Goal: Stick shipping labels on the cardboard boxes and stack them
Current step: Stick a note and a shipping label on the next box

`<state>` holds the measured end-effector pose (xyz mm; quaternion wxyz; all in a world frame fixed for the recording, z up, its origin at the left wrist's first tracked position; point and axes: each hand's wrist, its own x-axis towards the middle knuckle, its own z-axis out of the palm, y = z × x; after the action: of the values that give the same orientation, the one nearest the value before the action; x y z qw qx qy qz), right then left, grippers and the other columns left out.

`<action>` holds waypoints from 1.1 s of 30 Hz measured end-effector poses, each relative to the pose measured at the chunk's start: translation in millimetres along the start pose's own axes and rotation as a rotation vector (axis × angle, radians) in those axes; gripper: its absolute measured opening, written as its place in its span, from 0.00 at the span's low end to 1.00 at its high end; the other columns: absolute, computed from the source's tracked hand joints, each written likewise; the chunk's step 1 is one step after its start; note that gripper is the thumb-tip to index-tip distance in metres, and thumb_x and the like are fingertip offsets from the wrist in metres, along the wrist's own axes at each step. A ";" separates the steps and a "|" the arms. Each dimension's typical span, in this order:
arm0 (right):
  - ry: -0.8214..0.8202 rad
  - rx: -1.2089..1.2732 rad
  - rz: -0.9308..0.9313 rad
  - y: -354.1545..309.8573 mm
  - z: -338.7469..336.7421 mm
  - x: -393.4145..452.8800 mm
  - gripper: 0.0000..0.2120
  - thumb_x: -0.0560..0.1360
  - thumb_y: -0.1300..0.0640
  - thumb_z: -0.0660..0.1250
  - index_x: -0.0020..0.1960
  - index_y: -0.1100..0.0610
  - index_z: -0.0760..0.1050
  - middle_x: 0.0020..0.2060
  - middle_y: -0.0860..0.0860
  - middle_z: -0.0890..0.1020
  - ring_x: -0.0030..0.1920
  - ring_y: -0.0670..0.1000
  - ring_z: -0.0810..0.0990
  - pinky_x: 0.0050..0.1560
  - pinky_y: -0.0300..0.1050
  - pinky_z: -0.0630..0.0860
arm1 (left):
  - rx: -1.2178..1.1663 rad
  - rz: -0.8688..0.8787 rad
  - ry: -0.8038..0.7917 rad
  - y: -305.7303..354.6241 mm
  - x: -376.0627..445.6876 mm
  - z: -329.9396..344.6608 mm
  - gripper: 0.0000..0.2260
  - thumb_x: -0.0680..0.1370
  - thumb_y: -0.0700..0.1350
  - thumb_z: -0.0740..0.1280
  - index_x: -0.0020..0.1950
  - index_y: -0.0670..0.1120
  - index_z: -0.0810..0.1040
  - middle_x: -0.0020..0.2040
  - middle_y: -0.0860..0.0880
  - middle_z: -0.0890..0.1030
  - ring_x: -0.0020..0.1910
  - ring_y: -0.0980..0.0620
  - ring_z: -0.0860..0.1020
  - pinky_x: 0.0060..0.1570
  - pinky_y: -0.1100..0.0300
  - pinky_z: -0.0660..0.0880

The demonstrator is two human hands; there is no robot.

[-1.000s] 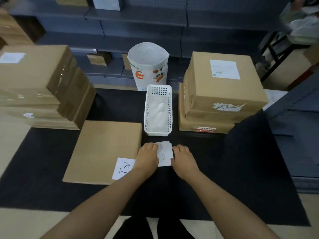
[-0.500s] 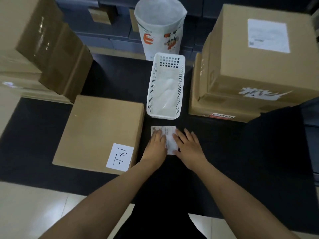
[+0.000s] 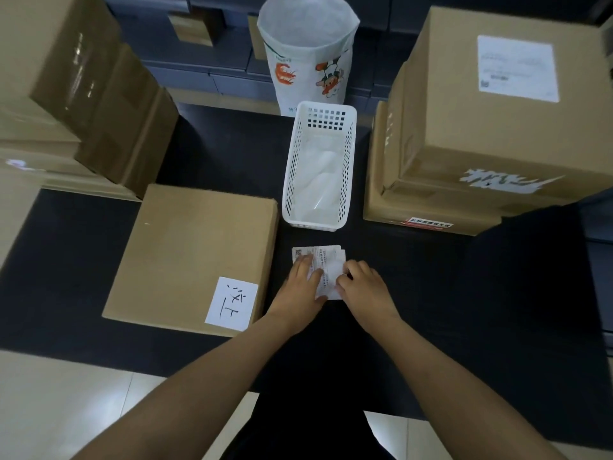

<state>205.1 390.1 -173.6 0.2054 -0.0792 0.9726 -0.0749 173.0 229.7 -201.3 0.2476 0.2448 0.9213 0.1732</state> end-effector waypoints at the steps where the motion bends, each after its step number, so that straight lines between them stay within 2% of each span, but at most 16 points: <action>1: 0.005 -0.007 0.004 -1.3 -1.7 -1.3 0.17 0.80 0.49 0.58 0.64 0.57 0.72 0.63 0.53 0.69 0.61 0.53 0.68 0.59 0.45 0.66 | -0.002 0.003 0.002 -0.5 -1.4 -0.2 0.22 0.80 0.48 0.62 0.73 0.44 0.64 0.78 0.43 0.51 0.77 0.46 0.46 0.74 0.51 0.56; 3: -0.018 -0.013 0.015 -3.8 -4.9 -4.0 0.15 0.79 0.51 0.60 0.63 0.57 0.71 0.59 0.53 0.72 0.58 0.53 0.70 0.54 0.44 0.68 | 0.013 0.017 0.028 -1.2 -3.1 -0.6 0.18 0.80 0.46 0.62 0.69 0.44 0.70 0.76 0.43 0.57 0.76 0.45 0.51 0.73 0.52 0.59; 5: 0.004 0.055 0.057 -6.6 -6.8 -6.0 0.11 0.79 0.54 0.59 0.60 0.56 0.69 0.56 0.52 0.75 0.54 0.52 0.73 0.48 0.43 0.70 | 0.029 0.042 0.074 -0.6 -3.8 -2.0 0.14 0.80 0.44 0.62 0.65 0.43 0.74 0.72 0.44 0.65 0.72 0.46 0.61 0.69 0.54 0.64; 7: 0.070 0.258 0.156 -9.6 -9.1 -7.3 0.08 0.81 0.54 0.57 0.57 0.55 0.71 0.52 0.51 0.78 0.50 0.50 0.75 0.46 0.45 0.73 | 0.029 0.055 0.110 1.7 -5.2 -5.8 0.12 0.80 0.43 0.62 0.61 0.44 0.76 0.65 0.46 0.73 0.65 0.49 0.69 0.64 0.56 0.68; 9: 0.145 0.497 0.241 -12.6 -13.8 -9.5 0.07 0.81 0.55 0.58 0.53 0.56 0.74 0.48 0.50 0.79 0.48 0.49 0.76 0.47 0.47 0.76 | 0.049 0.062 0.140 6.5 -8.1 -12.7 0.11 0.80 0.45 0.61 0.59 0.45 0.76 0.59 0.48 0.76 0.59 0.49 0.73 0.58 0.56 0.70; 12: 0.249 0.734 0.295 -15.8 -26.9 -16.6 0.03 0.78 0.56 0.63 0.49 0.54 0.75 0.43 0.48 0.80 0.43 0.46 0.78 0.48 0.46 0.78 | 0.065 0.077 0.191 14.2 -14.0 -24.7 0.11 0.80 0.47 0.60 0.59 0.46 0.76 0.57 0.49 0.77 0.56 0.48 0.75 0.54 0.57 0.71; 16: 0.267 0.854 0.264 -21.1 -52.6 -21.2 0.02 0.78 0.56 0.65 0.48 0.50 0.75 0.43 0.46 0.80 0.44 0.42 0.78 0.47 0.38 0.77 | 0.001 0.060 0.244 30.8 -24.5 -47.7 0.12 0.81 0.47 0.59 0.63 0.47 0.74 0.59 0.50 0.76 0.58 0.50 0.74 0.54 0.58 0.71; 19: 0.422 1.009 0.240 -29.8 -78.5 -20.0 0.04 0.77 0.59 0.66 0.50 0.52 0.75 0.43 0.47 0.81 0.45 0.42 0.80 0.47 0.35 0.76 | -0.132 -0.033 0.330 46.7 -28.6 -74.2 0.10 0.81 0.44 0.59 0.60 0.48 0.75 0.56 0.51 0.78 0.53 0.50 0.77 0.51 0.54 0.74; 21: 0.495 1.173 0.256 -36.8 -94.0 -16.7 0.06 0.76 0.61 0.67 0.51 0.53 0.74 0.43 0.49 0.83 0.46 0.45 0.82 0.50 0.38 0.78 | -0.206 -0.063 0.396 51.9 -32.0 -92.2 0.09 0.81 0.44 0.59 0.58 0.48 0.75 0.52 0.50 0.80 0.48 0.49 0.78 0.49 0.51 0.76; 23: 0.527 1.370 0.299 -45.4 -107.8 -12.3 0.05 0.76 0.62 0.67 0.50 0.54 0.74 0.44 0.54 0.83 0.47 0.50 0.83 0.51 0.44 0.80 | -0.245 -0.064 0.445 52.1 -37.9 -108.7 0.09 0.81 0.45 0.59 0.59 0.48 0.75 0.53 0.50 0.80 0.47 0.48 0.79 0.48 0.50 0.76; 28: 0.459 1.721 0.378 -72.1 -134.7 -7.2 0.02 0.76 0.64 0.66 0.49 0.60 0.78 0.48 0.59 0.82 0.48 0.55 0.83 0.48 0.44 0.82 | -0.238 -0.042 0.578 42.9 -54.8 -135.7 0.13 0.81 0.50 0.60 0.63 0.50 0.73 0.59 0.53 0.79 0.51 0.51 0.79 0.51 0.57 0.74; 31: 0.397 1.838 0.335 -88.7 -139.7 -4.7 0.06 0.77 0.64 0.67 0.53 0.64 0.78 0.48 0.59 0.83 0.48 0.55 0.84 0.50 0.46 0.82 | -0.299 -0.052 0.613 29.1 -59.5 -146.1 0.12 0.81 0.52 0.60 0.62 0.52 0.74 0.59 0.54 0.79 0.53 0.52 0.78 0.52 0.56 0.75; 33: 0.357 1.829 0.266 -100.9 -140.9 -2.0 0.08 0.77 0.62 0.67 0.53 0.64 0.78 0.47 0.59 0.84 0.49 0.54 0.84 0.53 0.47 0.81 | -0.369 -0.038 0.627 16.6 -62.4 -154.5 0.10 0.80 0.52 0.61 0.60 0.53 0.74 0.56 0.55 0.80 0.53 0.53 0.79 0.52 0.55 0.76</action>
<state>161.4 307.9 -27.4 0.0427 0.2374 0.5543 -0.7966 142.8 179.2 -44.5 -0.0035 0.1140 0.9100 0.3987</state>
